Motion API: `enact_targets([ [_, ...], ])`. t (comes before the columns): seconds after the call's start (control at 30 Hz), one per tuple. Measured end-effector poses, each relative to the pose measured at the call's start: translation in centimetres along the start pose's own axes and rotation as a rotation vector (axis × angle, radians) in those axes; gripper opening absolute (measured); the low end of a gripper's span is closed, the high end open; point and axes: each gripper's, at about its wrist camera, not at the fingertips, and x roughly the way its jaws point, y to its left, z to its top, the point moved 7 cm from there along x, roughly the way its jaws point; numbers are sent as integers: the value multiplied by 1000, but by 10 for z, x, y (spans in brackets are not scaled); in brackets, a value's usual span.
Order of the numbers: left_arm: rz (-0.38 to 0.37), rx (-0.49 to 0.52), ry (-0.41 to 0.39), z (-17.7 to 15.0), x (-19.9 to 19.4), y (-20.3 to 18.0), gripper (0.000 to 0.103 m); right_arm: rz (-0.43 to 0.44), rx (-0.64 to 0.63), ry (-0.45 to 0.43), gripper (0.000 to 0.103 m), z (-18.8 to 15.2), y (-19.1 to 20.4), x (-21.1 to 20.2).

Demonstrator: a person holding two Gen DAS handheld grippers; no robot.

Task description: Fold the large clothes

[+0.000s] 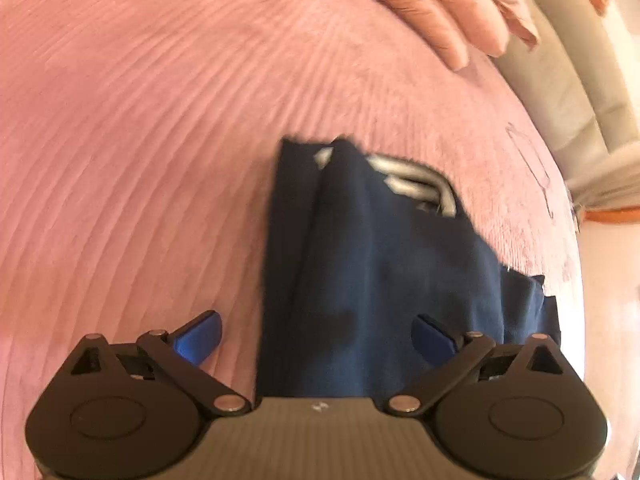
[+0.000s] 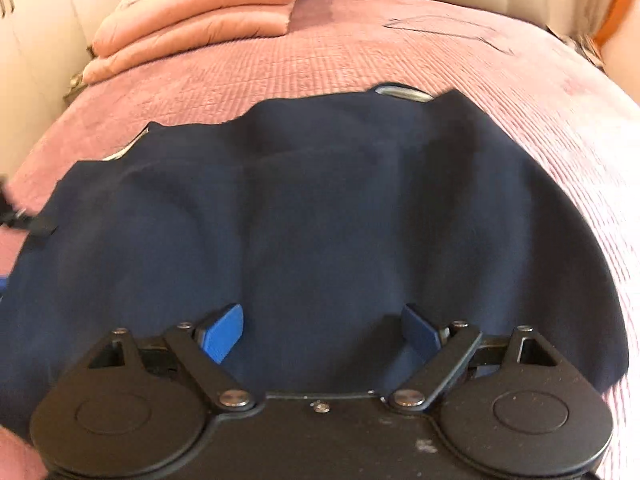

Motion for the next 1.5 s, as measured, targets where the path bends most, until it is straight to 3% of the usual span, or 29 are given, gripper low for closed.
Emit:
enact_targets([
  [0.03,-11,24,-4,10,7,-4,89,13,-1,-1,102,0,-2,1],
  [0.07,-17,55,-13,18,13,-8,69,19,-1,5,103,1,3,8],
  [0.1,-18,76,-5,21,15,-11,62,31,7,13,103,-1,3,12],
  [0.2,-39,155,45,17,21,-17,62,62,38,33,103,-2,0,14],
  [0.33,-187,171,216,-26,16,-15,63,67,40,18,103,-3,2,16],
  [0.43,-276,163,362,-60,17,-7,70,74,51,10,103,-7,-3,12],
  [0.47,-284,165,366,-66,17,-4,68,77,53,8,103,-7,-3,12],
  [0.6,-310,-27,333,-54,31,5,64,87,48,-17,103,-9,-5,10],
  [0.63,-307,-32,327,-52,36,2,64,84,48,-25,103,-10,-5,9],
  [0.7,-243,56,293,-52,40,-14,56,69,41,-40,103,-12,-3,7],
  [0.77,-163,159,226,-54,38,-31,40,49,28,-74,103,-17,0,4],
  [0.87,-159,130,115,-56,31,-45,30,36,13,-116,103,-25,0,-2],
  [1.07,-242,167,37,-53,-5,-103,28,30,-49,-96,103,-41,-3,-21],
  [1.23,-334,304,36,-63,-16,-198,29,53,-100,-74,103,-60,-9,-33],
  [1.33,-343,400,61,-77,-4,-258,31,89,-59,-46,103,-67,-22,-35],
  [1.5,-270,504,103,-103,35,-324,35,224,5,13,102,-77,-58,-50],
])
